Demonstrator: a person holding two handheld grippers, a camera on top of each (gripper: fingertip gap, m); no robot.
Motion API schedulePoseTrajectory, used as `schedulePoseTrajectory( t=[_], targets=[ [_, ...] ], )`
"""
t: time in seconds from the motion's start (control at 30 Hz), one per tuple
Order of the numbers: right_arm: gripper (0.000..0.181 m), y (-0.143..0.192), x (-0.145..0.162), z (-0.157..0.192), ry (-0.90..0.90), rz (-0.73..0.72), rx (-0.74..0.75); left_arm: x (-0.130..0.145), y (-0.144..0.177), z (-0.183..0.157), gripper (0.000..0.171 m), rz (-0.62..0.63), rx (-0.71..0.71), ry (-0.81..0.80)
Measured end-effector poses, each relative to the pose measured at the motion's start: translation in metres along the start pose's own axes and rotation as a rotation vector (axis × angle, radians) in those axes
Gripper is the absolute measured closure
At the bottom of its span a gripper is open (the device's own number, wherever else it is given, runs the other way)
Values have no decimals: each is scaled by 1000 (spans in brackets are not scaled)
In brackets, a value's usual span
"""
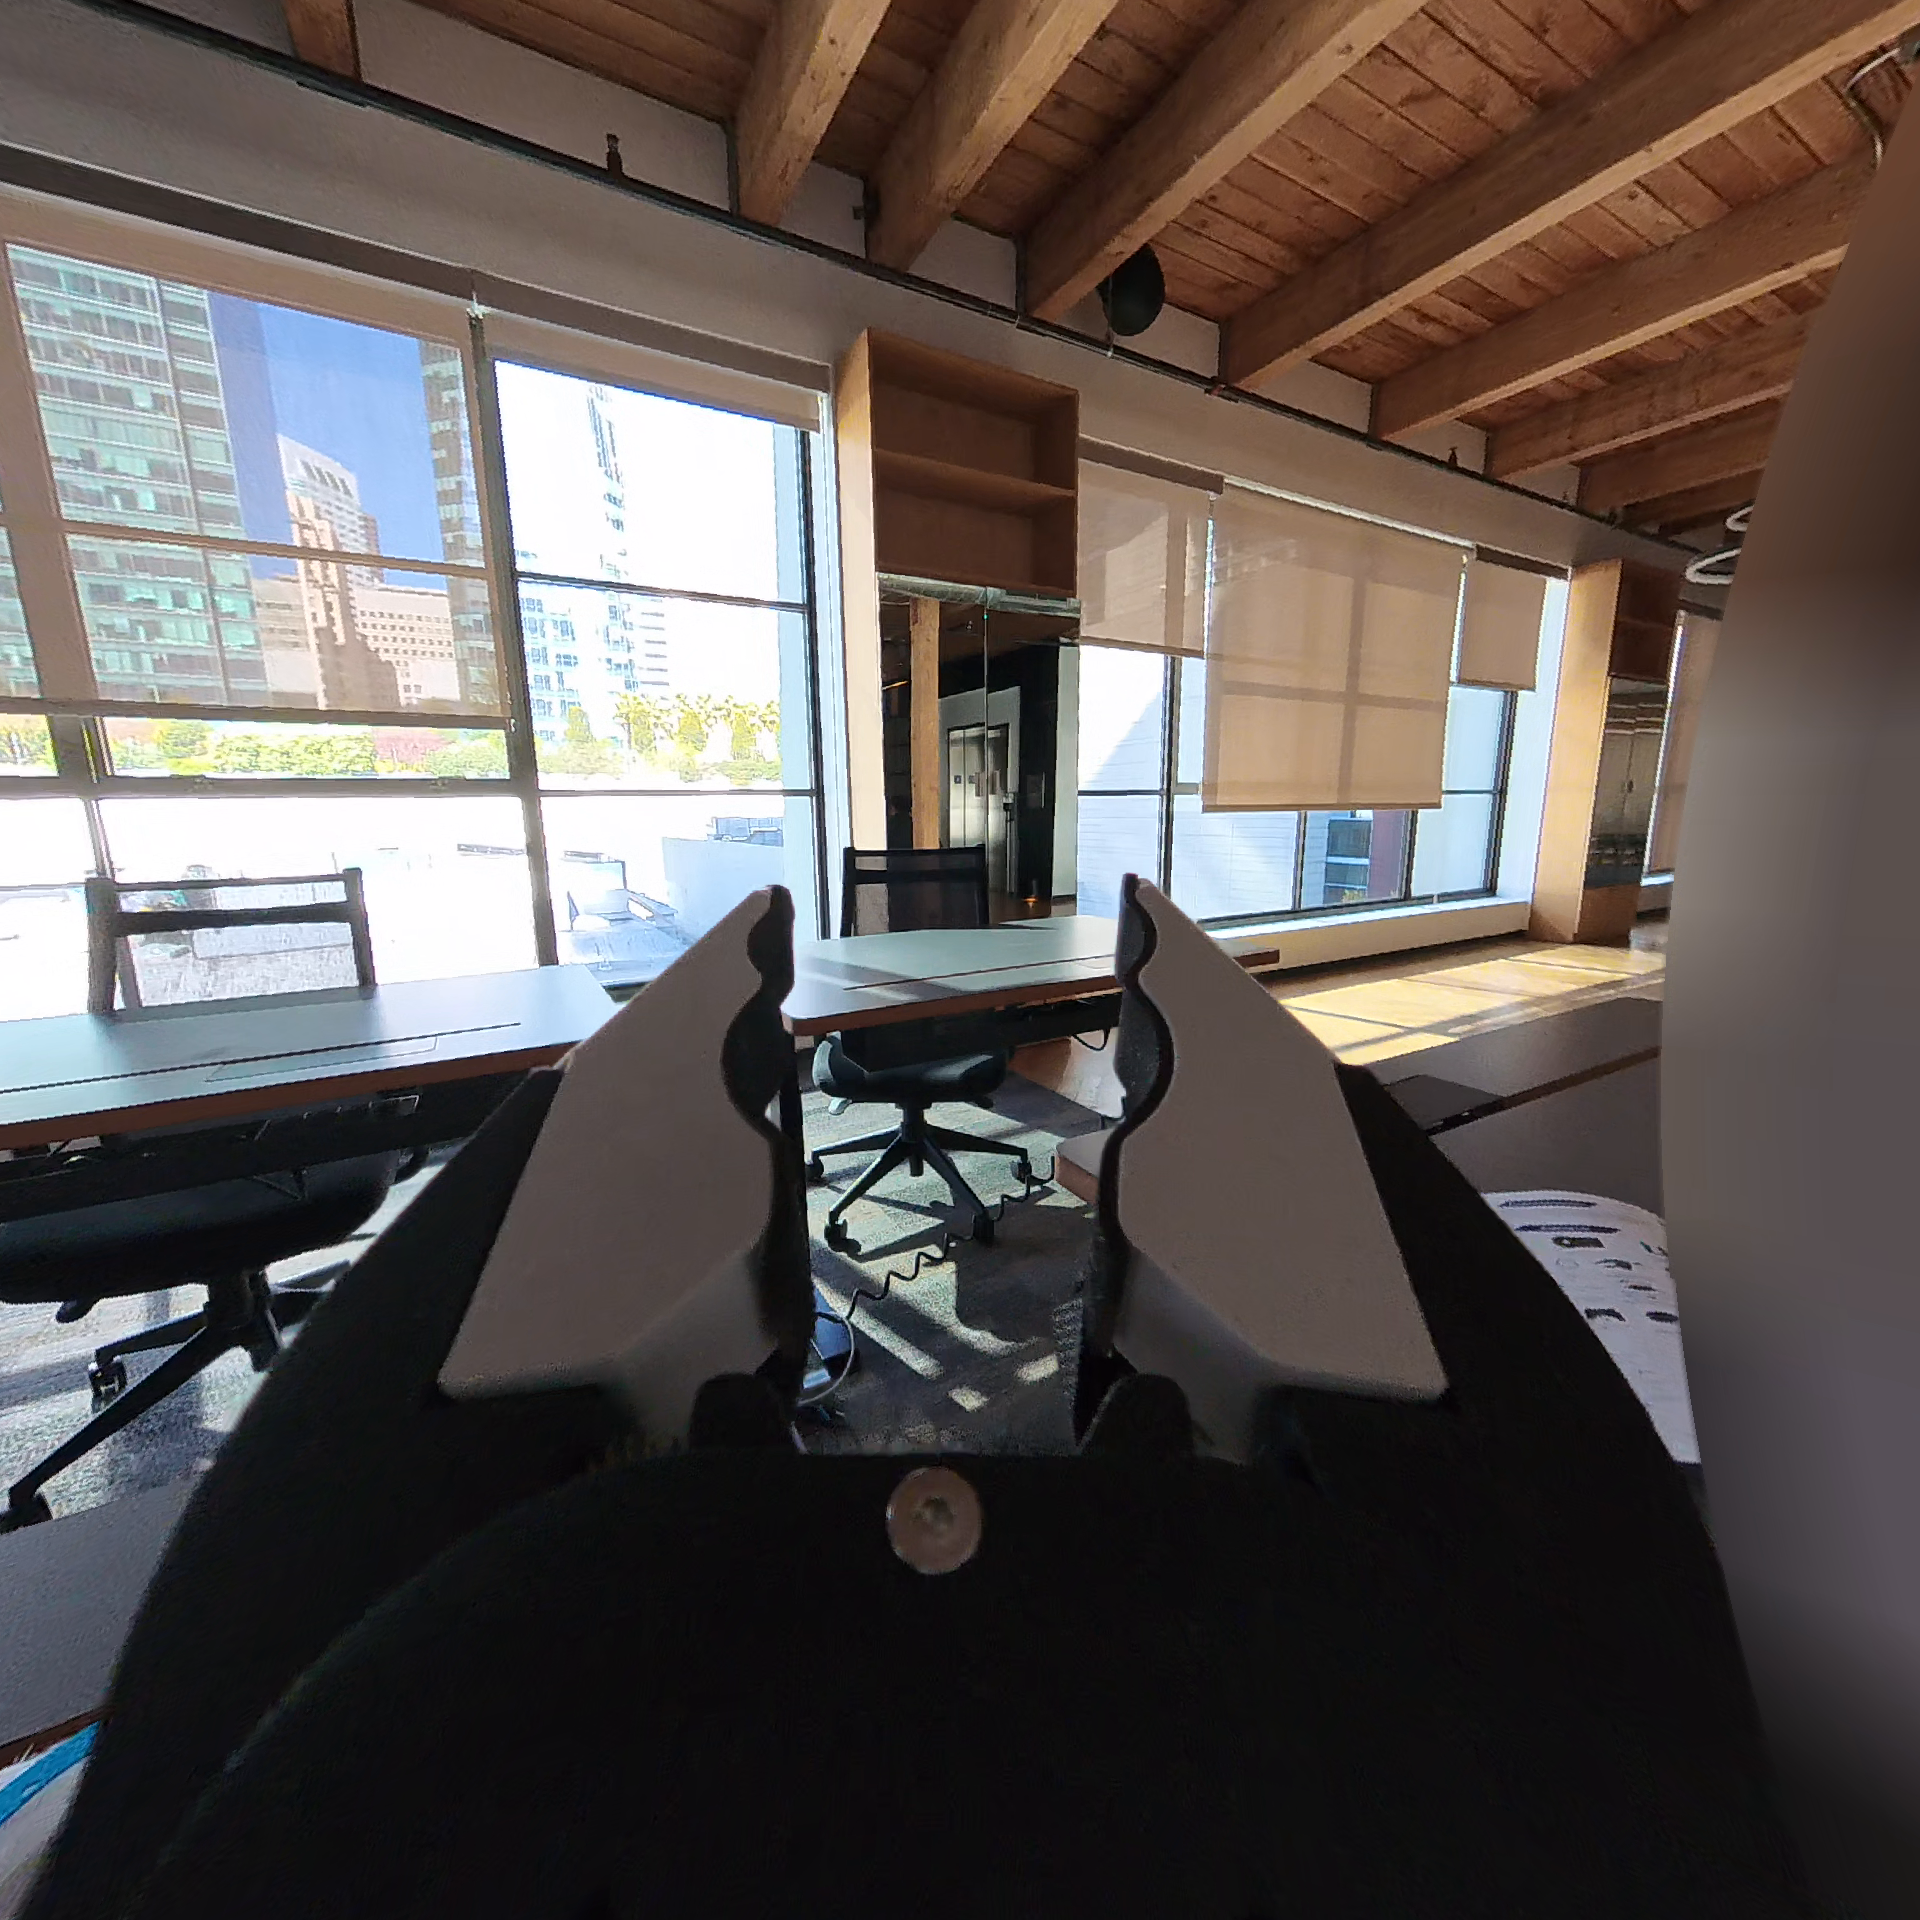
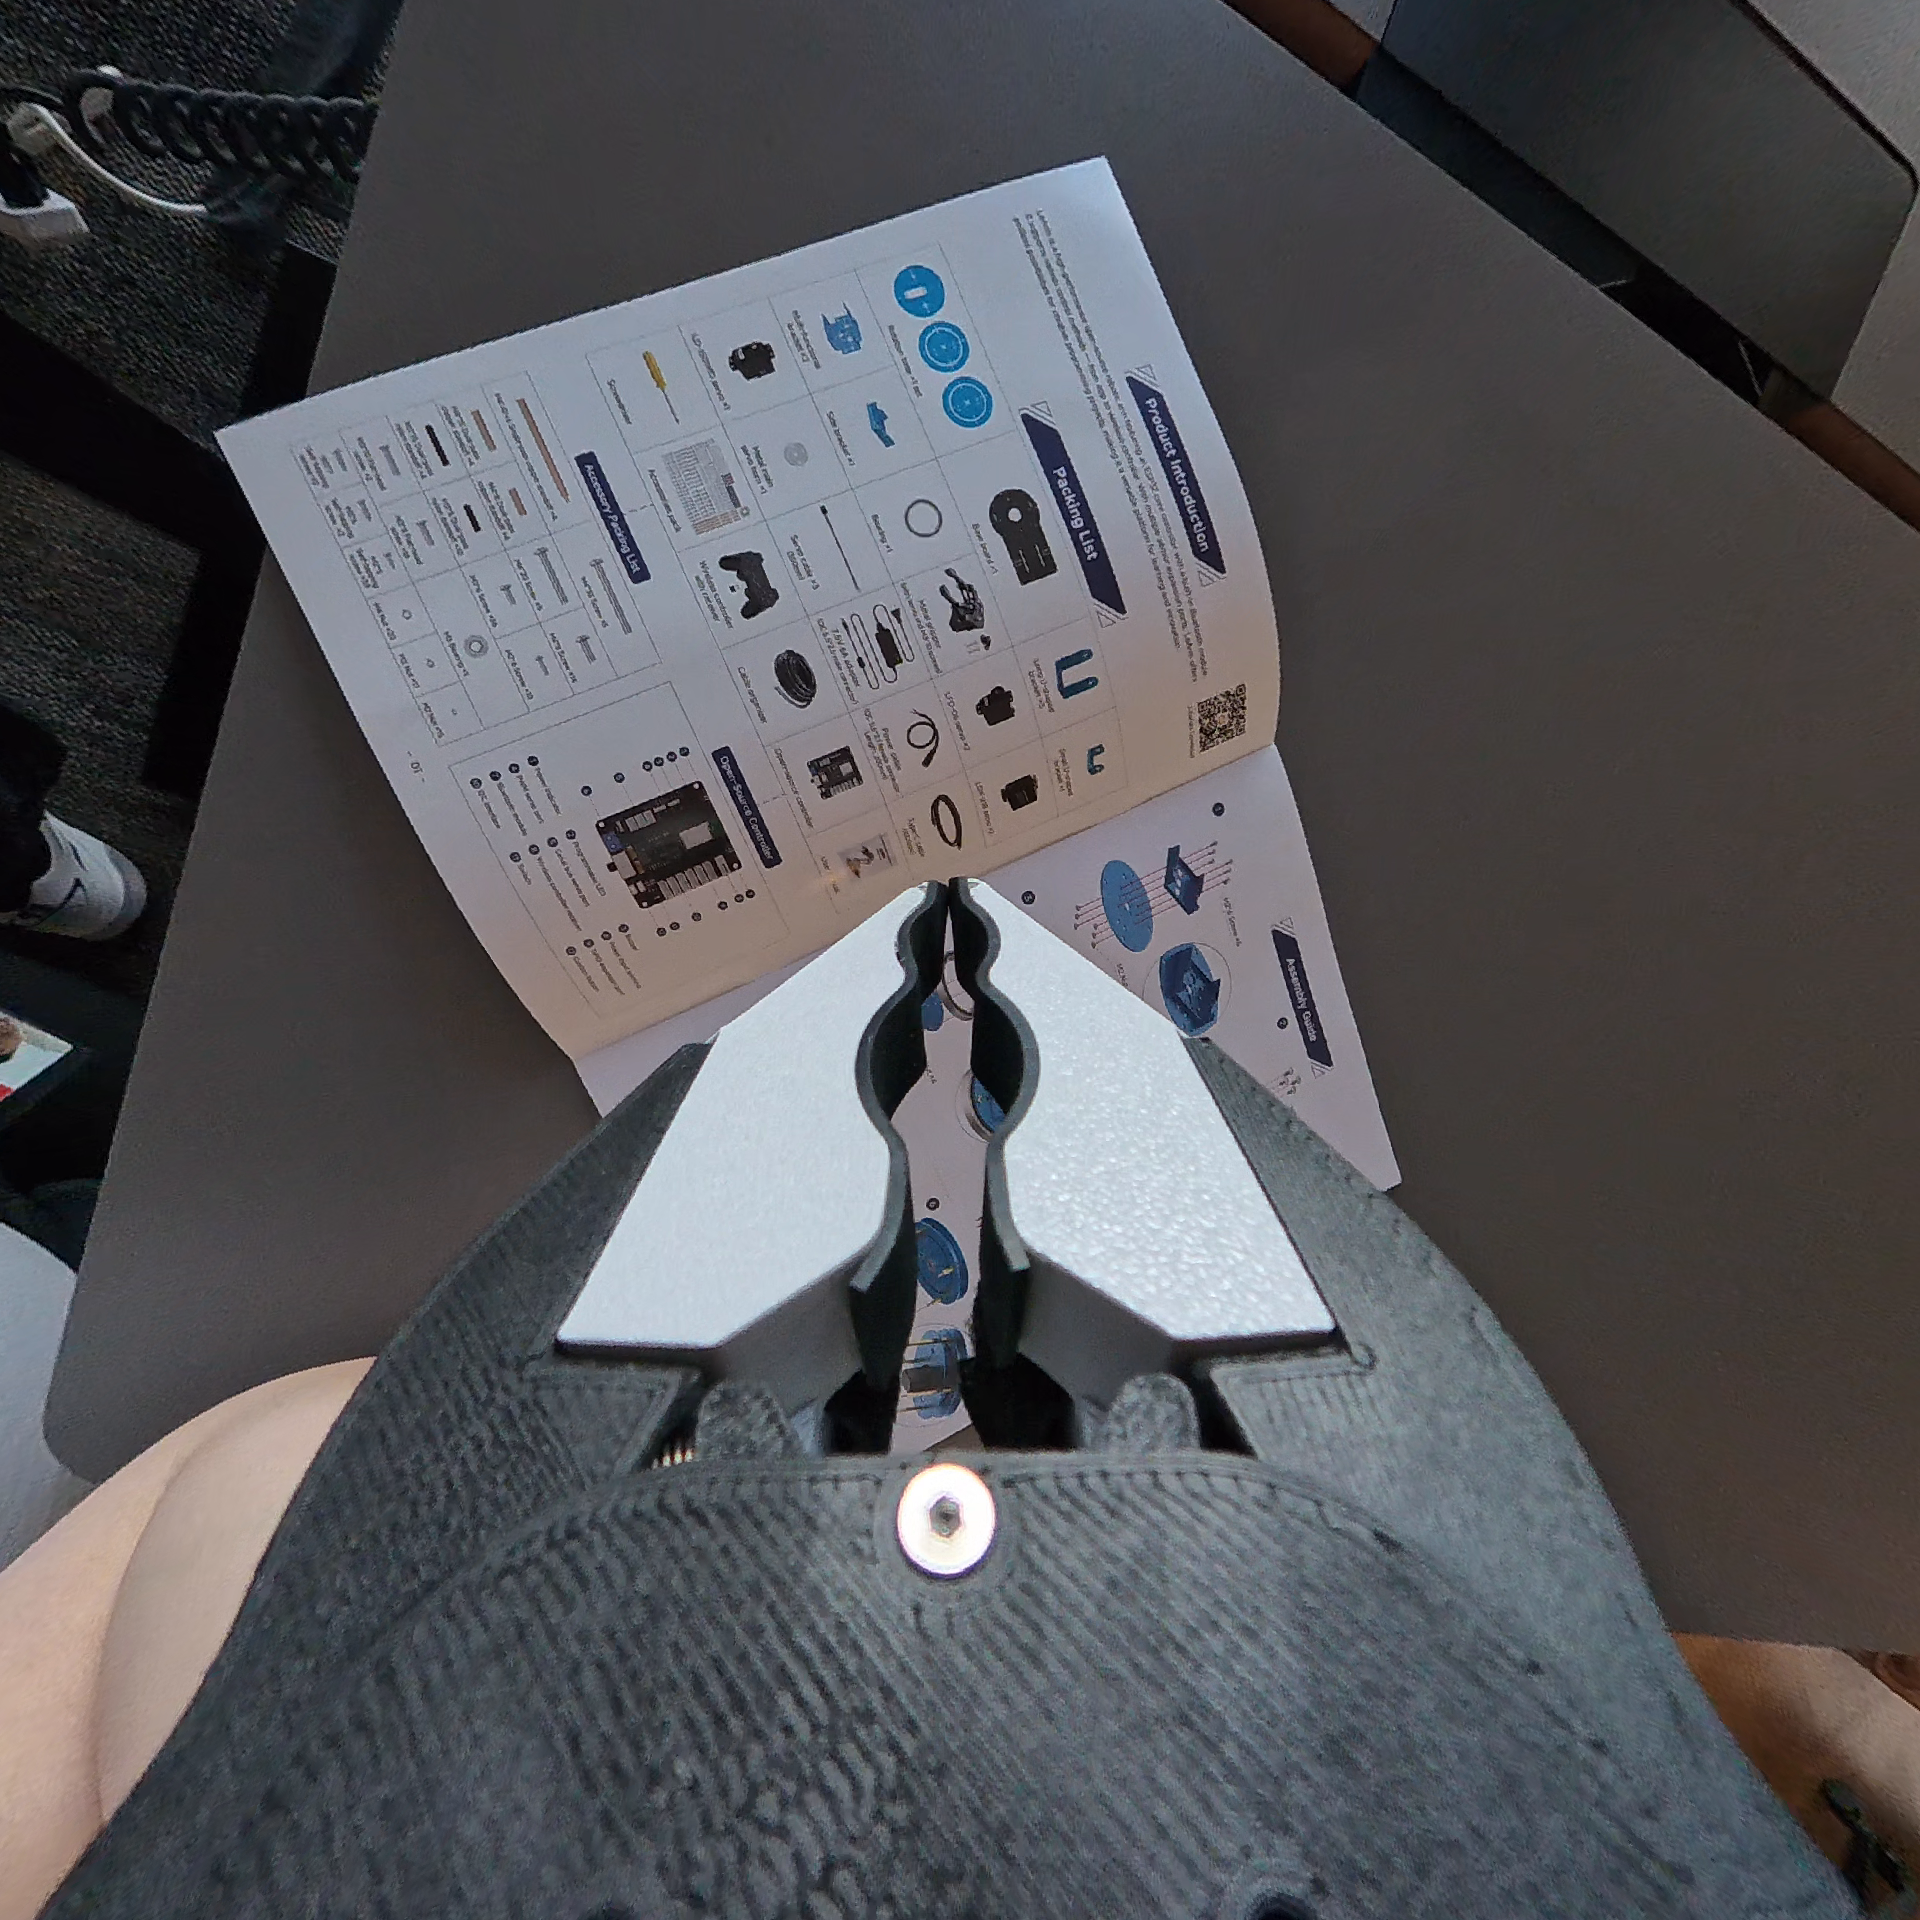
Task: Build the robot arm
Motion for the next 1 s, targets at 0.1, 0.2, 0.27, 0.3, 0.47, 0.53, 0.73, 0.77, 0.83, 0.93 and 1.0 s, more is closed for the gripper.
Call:
schedulePoseTrajectory(
  t=[0.1,0.2,0.27,0.3,0.47,0.53,0.73,0.77,0.83,0.93,1.0],
  targets=[
    [181,-1,-1,1,6,8,-1,7,-5,-1,110,37,25,30],
    [181,-2,-1,2,12,12,-1,16,-12,-3,108,82,46,49],
    [181,-1,-1,2,12,9,-2,18,-13,-4,108,93,52,51],
    [181,-1,-1,2,11,9,-1,18,-13,-4,109,92,53,49],
    [181,-3,-1,2,12,21,-3,16,-12,-3,109,96,39,27],
    [181,-3,-1,3,15,21,-3,16,-12,-2,109,101,38,26],
    [181,-1,-2,4,21,16,-1,16,-12,-2,109,105,38,24],
    [181,-2,-2,4,21,17,0,16,-11,-3,109,105,38,22],
    [181,-2,-2,4,22,18,-1,15,-11,-3,110,104,40,21],
    [181,-2,-2,5,26,22,-1,16,-12,-3,110,109,40,19],
    [181,-2,-3,5,27,20,0,17,-12,-4,110,114,43,22]
  ],
)
Point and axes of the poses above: each gripper's, where its closed fingertips meet, y back along the fingers, x out of its underside, z = x × y across the jaws, the point moved 5 cm from there along y, back along the fingers, and after that the axes turned 3 degrees about y, right-handed, at the moved point
